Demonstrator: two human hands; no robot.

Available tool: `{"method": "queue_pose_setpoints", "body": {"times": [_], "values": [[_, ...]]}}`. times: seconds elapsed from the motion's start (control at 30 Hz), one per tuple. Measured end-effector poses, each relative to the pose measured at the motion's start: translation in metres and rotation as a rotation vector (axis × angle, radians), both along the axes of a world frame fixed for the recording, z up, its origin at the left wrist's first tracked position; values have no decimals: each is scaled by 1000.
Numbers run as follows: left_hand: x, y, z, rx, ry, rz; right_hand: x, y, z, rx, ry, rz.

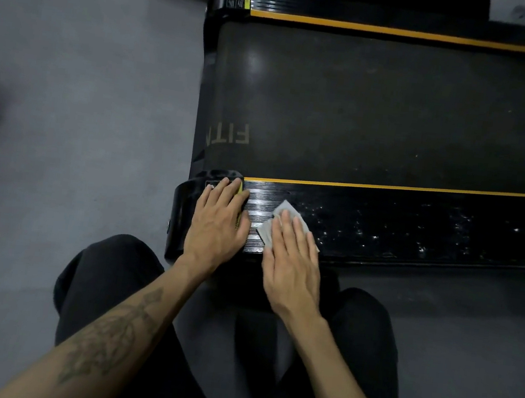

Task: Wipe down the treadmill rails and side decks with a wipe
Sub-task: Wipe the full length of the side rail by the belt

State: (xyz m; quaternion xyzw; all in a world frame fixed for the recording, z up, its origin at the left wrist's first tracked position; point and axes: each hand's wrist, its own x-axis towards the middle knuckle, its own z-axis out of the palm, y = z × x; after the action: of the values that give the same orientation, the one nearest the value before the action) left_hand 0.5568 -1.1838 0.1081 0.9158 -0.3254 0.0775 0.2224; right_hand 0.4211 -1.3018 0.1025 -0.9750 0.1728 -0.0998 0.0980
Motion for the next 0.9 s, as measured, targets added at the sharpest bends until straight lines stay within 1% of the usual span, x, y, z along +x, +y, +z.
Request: {"method": "queue_pose_setpoints", "body": {"times": [0.1,0.2,0.27,0.43,0.5,0.7,0.9], "values": [[0,0,-1,-12,-3,7,-7,14,-1,23,-19,-41],[1,1,-2,-1,3,-2,4,12,2,14,-6,67],[1,1,-2,0,5,-6,12,1,4,-13,25,102],[0,1,0,-8,9,1,4,-2,4,-3,36,6],[1,1,0,-11,10,3,1,5,4,9,27,10],[1,0,1,-23,12,2,-9,-4,7,48,0,155],[0,1,0,-25,5,-2,-5,-14,11,30,34,255]]}}
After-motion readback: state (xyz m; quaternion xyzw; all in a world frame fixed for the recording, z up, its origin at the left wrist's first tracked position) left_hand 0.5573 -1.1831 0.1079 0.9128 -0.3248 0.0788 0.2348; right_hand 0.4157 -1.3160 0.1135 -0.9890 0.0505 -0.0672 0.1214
